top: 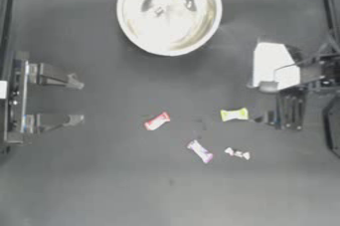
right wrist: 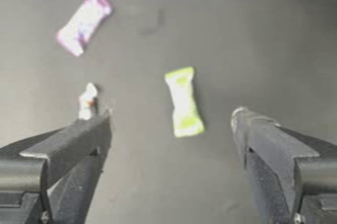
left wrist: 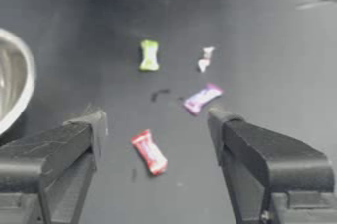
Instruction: Put candies in bowl
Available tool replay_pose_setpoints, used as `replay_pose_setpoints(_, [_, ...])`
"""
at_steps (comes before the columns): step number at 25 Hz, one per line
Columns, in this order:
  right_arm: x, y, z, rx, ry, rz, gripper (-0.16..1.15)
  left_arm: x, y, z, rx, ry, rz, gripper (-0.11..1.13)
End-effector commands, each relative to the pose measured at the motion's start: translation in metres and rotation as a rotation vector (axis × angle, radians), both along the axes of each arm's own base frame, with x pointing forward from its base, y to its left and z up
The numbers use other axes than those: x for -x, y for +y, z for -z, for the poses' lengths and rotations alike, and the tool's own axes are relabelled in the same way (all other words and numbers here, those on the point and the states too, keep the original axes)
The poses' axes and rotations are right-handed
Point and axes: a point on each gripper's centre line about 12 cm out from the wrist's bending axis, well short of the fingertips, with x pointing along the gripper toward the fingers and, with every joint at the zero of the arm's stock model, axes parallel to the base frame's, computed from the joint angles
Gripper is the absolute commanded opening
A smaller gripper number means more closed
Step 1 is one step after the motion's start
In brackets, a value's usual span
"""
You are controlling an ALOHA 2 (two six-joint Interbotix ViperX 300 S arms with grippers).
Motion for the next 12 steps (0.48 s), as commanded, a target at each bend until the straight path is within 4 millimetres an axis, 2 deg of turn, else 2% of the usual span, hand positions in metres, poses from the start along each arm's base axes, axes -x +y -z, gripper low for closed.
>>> replay_pose_setpoints(1, [-0.011, -0.001, 0.004, 0.005, 0.024, -0.008, 1.00, 0.000, 0.000, -0.004, 0.008, -0.015, -0.004, 0.94])
replay_pose_setpoints(12, [-0.034, -0.003, 0.056, 0.008, 0.190, -0.027, 0.99, 0.004, 0.000, 0.001, 0.015, -0.004, -0.006, 0.94])
